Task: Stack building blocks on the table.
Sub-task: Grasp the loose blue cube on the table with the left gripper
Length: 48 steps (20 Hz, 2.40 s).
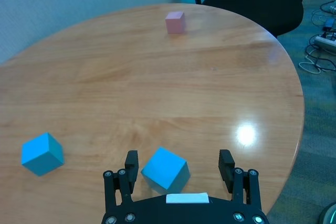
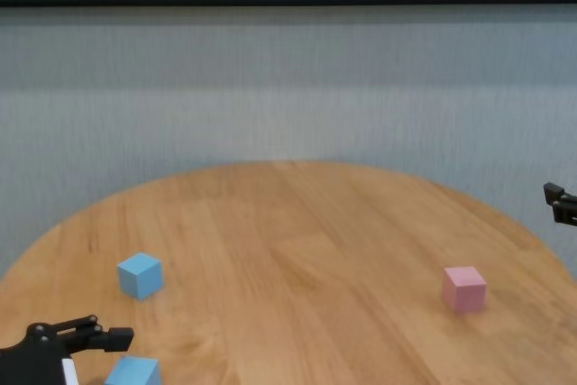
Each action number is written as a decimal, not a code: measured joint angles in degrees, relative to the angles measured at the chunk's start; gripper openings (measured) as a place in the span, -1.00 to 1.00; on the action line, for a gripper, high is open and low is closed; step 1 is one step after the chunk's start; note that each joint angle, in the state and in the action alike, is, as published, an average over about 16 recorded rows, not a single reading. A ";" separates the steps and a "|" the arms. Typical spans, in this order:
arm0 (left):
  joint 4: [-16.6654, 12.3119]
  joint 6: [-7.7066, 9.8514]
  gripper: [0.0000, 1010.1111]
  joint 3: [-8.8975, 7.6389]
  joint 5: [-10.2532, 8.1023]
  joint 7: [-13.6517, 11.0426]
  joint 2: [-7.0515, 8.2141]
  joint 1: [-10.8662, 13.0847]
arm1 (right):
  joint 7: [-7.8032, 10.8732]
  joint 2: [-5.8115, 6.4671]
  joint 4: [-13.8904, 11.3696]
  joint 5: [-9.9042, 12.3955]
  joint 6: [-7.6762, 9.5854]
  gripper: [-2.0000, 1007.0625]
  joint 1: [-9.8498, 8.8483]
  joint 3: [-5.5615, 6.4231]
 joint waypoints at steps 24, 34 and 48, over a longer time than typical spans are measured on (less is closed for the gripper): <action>1.83 0.67 0.99 0.95 -0.93 -0.37 -1.32 -0.95 | 0.00 0.00 0.00 0.00 0.00 1.00 0.00 0.00; 2.47 0.60 0.99 1.17 -1.15 -0.45 -1.68 -1.04 | 0.00 0.00 0.00 0.00 0.00 1.00 0.00 0.00; 2.48 0.54 0.79 1.47 -0.97 -0.30 -1.70 -1.00 | 0.00 0.00 0.00 0.00 0.00 1.00 0.00 0.00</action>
